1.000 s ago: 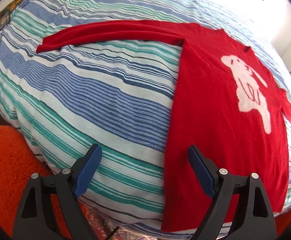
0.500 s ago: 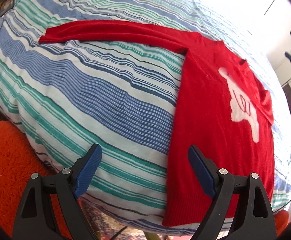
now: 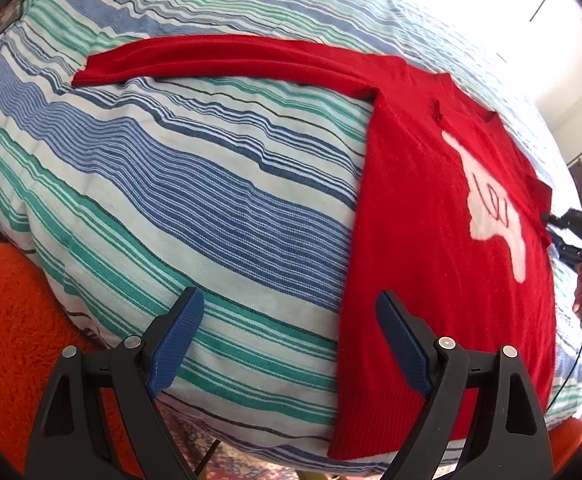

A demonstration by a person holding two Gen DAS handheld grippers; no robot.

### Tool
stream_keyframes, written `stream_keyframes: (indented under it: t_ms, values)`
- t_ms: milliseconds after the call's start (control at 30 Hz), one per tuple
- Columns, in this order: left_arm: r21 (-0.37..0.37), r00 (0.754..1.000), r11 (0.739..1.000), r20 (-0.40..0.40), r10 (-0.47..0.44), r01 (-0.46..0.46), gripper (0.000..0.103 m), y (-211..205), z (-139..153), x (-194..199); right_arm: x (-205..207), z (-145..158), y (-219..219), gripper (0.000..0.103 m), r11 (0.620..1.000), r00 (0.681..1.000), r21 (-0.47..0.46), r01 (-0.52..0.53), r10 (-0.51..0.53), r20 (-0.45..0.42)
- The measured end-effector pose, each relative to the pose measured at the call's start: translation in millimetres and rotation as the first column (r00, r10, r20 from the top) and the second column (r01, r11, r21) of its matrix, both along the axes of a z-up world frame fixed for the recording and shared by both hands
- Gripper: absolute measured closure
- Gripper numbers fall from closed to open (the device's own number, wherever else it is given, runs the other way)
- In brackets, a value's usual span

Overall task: Fold small clothes
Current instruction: 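Grasp the sleeve cuff with the right gripper and fold it across the body, then grasp the other sleeve with the left gripper and fold it across the body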

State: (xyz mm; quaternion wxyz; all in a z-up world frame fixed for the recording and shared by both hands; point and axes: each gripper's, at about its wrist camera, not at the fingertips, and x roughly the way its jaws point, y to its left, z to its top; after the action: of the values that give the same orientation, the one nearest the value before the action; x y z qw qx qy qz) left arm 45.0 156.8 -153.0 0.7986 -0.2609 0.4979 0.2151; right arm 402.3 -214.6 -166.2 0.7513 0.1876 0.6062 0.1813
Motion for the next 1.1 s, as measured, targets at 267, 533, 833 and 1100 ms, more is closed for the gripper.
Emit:
stream_keyframes:
  t_ms: [267,533,833,1100]
  values:
    - [0.01,1.0,1.0,-0.022,-0.006,0.006,0.014,-2.3,-4.5,5.5,18.2,40.3,12.8,0.079,0.993,0.979,-0.068,-0.099,0.109,0.174]
    - [-0.007,1.0,1.0,-0.012,0.002,-0.002,0.014,2.0,-3.6,2.7,37.1,21.5,22.8,0.075,0.961,0.98,-0.264,-0.079,0.124,0.158]
    - [-0.031,1.0,0.999,-0.004,-0.008,0.008,0.013,2.9,-2.4,2.0,-84.0,73.1,38.3,0.071,0.908,0.87,-0.281,-0.31,0.39,0.302]
    - [0.008,0.999,1.0,-0.021,-0.029,0.03,0.013,-5.0,-1.2,-0.1,-178.5,52.6,-6.9,0.071,0.953,0.912,-0.241,-0.183,0.256,0.321]
